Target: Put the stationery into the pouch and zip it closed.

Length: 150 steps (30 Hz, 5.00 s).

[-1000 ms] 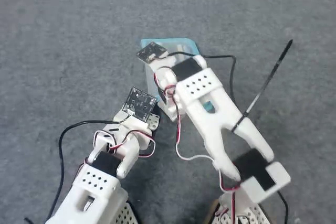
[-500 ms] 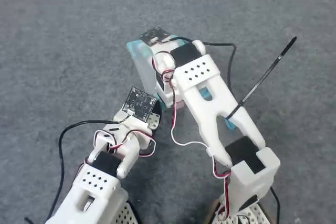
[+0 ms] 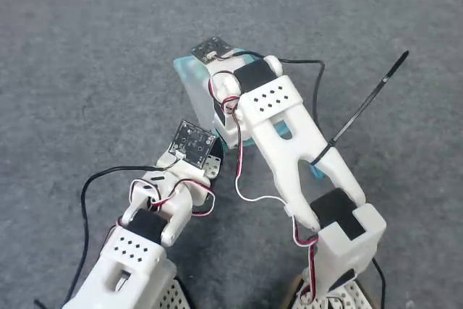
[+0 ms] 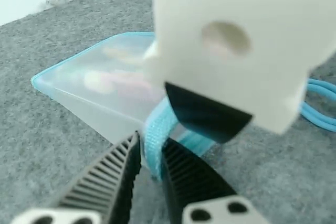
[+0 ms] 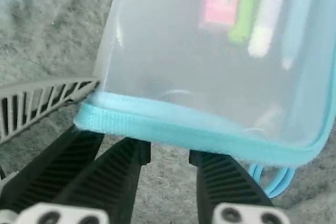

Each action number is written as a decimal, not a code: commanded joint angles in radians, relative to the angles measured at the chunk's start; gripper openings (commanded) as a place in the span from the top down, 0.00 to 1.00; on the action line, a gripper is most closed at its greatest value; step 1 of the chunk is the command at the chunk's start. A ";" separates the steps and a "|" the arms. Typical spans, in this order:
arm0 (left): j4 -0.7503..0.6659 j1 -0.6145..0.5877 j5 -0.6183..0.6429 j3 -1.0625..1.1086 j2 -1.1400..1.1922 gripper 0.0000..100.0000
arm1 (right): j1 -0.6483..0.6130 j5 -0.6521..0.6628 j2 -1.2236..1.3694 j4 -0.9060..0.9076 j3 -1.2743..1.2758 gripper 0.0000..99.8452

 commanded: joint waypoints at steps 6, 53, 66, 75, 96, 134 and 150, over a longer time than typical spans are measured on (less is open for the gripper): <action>-0.014 -0.031 -0.017 -0.005 -0.029 0.99 | 0.122 0.000 -0.314 0.012 0.046 0.83; -0.017 -0.074 -0.018 0.010 -0.026 0.99 | 0.272 0.221 -0.633 -1.592 1.409 0.83; -0.017 -0.074 -0.018 0.010 -0.023 0.99 | 0.239 0.330 -0.285 -1.776 1.277 0.83; -0.017 -0.074 -0.018 0.010 -0.023 0.99 | 0.242 0.428 -0.116 -1.759 1.092 0.87; -0.021 -0.072 -0.018 0.010 -0.023 0.99 | 0.289 0.427 -0.624 -0.974 1.111 0.99; -0.017 -0.074 -0.011 -0.024 -0.021 0.99 | 0.071 0.256 -1.109 -0.470 1.175 0.99; -0.017 -0.074 -0.017 -0.022 -0.021 0.99 | 0.054 -0.023 -0.639 -0.653 1.154 0.81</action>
